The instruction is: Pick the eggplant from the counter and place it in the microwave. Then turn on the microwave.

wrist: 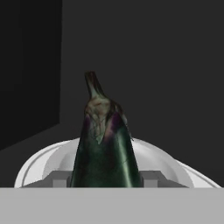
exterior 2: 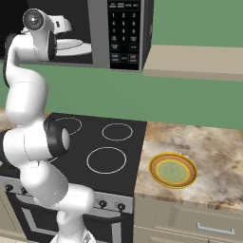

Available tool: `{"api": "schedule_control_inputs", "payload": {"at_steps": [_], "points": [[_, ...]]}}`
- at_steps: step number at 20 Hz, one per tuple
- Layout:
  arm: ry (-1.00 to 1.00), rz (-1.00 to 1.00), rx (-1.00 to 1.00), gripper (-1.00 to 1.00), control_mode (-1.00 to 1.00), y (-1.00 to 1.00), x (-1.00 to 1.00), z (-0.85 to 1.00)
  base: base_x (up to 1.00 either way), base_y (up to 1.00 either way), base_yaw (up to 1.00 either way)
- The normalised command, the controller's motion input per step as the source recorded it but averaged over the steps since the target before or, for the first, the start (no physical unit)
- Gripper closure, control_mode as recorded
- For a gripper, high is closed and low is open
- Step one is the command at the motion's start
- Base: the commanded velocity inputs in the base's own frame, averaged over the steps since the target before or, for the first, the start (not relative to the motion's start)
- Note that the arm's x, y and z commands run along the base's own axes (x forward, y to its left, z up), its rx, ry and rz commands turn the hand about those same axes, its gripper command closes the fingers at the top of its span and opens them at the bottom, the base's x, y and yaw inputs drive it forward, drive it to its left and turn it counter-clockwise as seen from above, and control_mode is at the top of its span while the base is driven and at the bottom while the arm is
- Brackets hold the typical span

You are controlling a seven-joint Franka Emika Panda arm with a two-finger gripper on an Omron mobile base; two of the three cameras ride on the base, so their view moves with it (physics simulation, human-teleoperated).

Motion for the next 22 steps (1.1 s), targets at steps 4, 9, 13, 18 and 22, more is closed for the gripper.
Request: {"api": "schedule_control_inputs", "payload": {"at_steps": [4,9,13,18,22], "points": [[0.00,0.00,-0.08,1.00,-1.00,0.07,0.20,0.00,0.00,0.00,0.00],[0.00,0.00,-0.03,1.00,-1.00,0.05,0.22,0.00,0.00,0.00,0.00],[0.00,0.00,0.00,1.00,-1.00,0.03,0.24,0.00,0.00,0.00,0.00],[0.00,0.00,0.00,1.00,-1.00,0.01,0.24,0.00,0.00,0.00,0.00],[0.00,0.00,0.00,1.00,-1.00,0.03,0.19,0.00,0.00,0.00,0.00]]}}
